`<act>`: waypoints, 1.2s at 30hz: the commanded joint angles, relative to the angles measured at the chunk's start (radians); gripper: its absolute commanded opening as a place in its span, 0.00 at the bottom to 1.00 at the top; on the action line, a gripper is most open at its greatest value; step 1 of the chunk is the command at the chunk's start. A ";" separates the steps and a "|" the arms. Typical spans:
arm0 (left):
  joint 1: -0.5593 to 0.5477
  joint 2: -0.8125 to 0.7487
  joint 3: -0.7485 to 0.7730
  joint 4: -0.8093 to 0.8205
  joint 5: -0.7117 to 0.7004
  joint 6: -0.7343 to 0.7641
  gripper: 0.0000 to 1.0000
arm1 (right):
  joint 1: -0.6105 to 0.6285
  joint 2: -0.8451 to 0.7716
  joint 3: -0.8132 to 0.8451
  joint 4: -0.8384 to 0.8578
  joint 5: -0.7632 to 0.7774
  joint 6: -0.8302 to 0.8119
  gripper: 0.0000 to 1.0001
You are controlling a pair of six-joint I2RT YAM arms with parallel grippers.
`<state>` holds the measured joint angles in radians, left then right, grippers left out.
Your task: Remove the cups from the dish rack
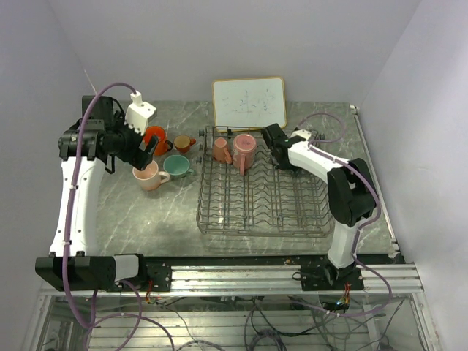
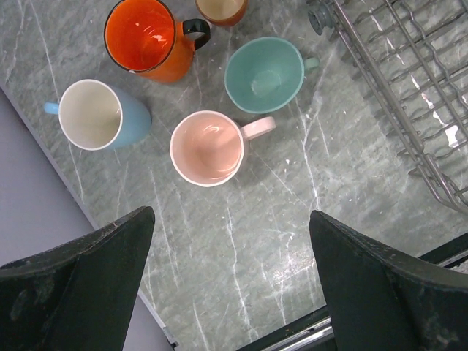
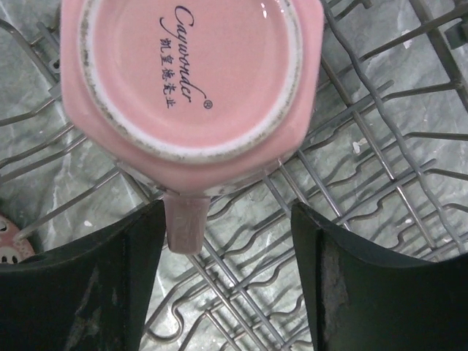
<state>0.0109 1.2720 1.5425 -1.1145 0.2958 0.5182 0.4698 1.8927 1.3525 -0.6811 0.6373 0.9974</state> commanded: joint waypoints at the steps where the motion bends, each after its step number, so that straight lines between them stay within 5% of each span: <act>1: -0.003 -0.034 -0.001 -0.033 -0.007 0.026 0.98 | 0.004 0.033 0.023 0.022 0.038 0.014 0.65; 8: -0.003 -0.045 0.002 -0.052 -0.001 0.036 0.98 | 0.004 0.018 0.003 0.087 0.031 -0.048 0.50; 20: -0.003 -0.048 0.010 -0.066 0.012 0.045 0.98 | 0.004 -0.060 -0.058 0.175 -0.001 -0.153 0.09; 25: -0.003 -0.049 0.008 -0.064 0.037 0.046 0.97 | 0.004 -0.145 -0.083 0.211 -0.015 -0.193 0.00; 36: -0.003 -0.129 -0.075 -0.012 0.129 0.141 0.99 | 0.004 -0.430 -0.155 0.255 -0.211 -0.266 0.00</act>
<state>0.0109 1.1912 1.5059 -1.1545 0.3492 0.6029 0.4725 1.5822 1.2251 -0.5049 0.5102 0.7692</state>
